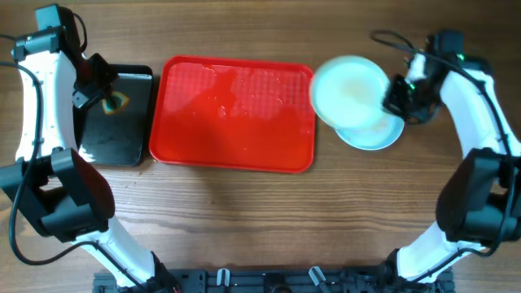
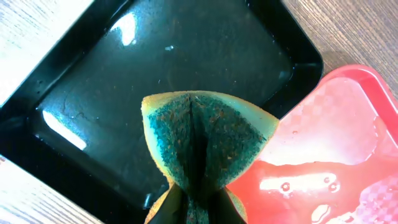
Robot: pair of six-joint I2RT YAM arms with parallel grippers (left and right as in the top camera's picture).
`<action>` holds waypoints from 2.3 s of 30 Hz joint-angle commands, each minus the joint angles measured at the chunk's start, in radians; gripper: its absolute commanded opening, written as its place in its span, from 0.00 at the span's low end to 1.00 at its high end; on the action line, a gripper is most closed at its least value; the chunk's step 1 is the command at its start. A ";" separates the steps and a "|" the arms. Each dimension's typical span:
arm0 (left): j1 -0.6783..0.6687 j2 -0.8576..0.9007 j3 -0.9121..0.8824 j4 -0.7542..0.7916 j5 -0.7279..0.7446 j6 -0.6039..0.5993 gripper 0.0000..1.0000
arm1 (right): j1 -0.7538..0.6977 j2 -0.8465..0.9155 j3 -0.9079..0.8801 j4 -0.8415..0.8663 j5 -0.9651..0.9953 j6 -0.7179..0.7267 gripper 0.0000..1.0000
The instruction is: Clean dirty plates on tray and stack at the side
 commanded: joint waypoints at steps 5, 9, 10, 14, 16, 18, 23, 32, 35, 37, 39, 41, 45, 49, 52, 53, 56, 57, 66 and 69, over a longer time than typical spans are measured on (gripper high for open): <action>0.000 -0.008 0.010 0.007 -0.039 0.009 0.05 | -0.059 -0.002 -0.180 0.149 0.070 0.005 0.29; 0.000 0.013 0.010 -0.009 -0.105 0.009 0.04 | -0.051 -0.006 -0.084 0.127 -0.103 -0.052 0.41; 0.000 0.013 0.010 -0.013 -0.129 0.009 0.04 | -0.041 -0.010 -0.047 0.105 -0.110 -0.063 0.42; 0.026 0.014 -0.041 0.017 -0.166 0.009 0.04 | 0.059 -0.032 0.077 0.082 -0.157 -0.100 0.49; 0.041 0.014 -0.117 0.067 -0.166 0.009 0.04 | 0.111 -0.032 0.086 0.094 -0.157 -0.100 0.54; 0.044 0.014 -0.178 0.115 -0.166 0.009 0.04 | 0.150 -0.032 0.086 0.103 -0.157 -0.100 0.54; 0.044 0.014 -0.310 0.245 -0.151 0.008 0.27 | 0.213 -0.032 0.086 0.114 -0.157 -0.100 0.55; 0.043 -0.143 -0.009 -0.021 0.031 0.000 1.00 | 0.219 -0.138 0.248 -0.027 -0.153 -0.133 0.56; 0.043 -0.257 0.003 -0.021 0.122 0.001 1.00 | 0.219 -0.266 0.344 -0.118 -0.134 -0.125 0.66; 0.043 -0.288 0.003 -0.021 0.122 0.001 1.00 | 0.219 -0.382 0.368 -0.133 -0.135 -0.057 1.00; 0.043 -0.286 0.003 -0.021 0.122 0.001 1.00 | 0.219 -0.545 0.371 -0.112 -0.134 0.043 0.99; 0.043 -0.286 0.003 -0.021 0.122 0.001 1.00 | 0.219 -0.644 0.370 -0.119 -0.137 0.217 0.99; 0.043 -0.286 0.003 -0.021 0.122 0.001 1.00 | 0.219 -0.788 0.370 -0.140 -0.078 0.328 0.99; 0.043 -0.286 0.003 -0.021 0.122 0.001 1.00 | 0.217 -0.836 0.349 -0.247 0.331 0.257 1.00; 0.043 -0.286 0.003 -0.021 0.122 0.001 1.00 | 0.207 -0.902 0.161 -0.013 0.310 -0.030 1.00; 0.043 -0.286 0.003 -0.021 0.122 0.001 1.00 | 0.201 -0.998 -0.035 0.188 0.238 -0.155 1.00; 0.043 -0.286 0.003 -0.021 0.122 0.001 1.00 | 0.178 -1.222 -0.447 0.546 0.194 -0.188 1.00; 0.043 -0.286 0.003 -0.021 0.122 0.001 1.00 | 0.178 -1.279 -0.551 0.622 0.194 -0.188 1.00; 0.043 -0.286 0.003 -0.021 0.122 0.001 1.00 | 0.179 -1.775 -1.325 1.088 0.184 -0.119 1.00; 0.043 -0.286 0.003 -0.021 0.122 0.001 1.00 | 0.179 -1.818 -1.403 1.105 0.183 -0.119 1.00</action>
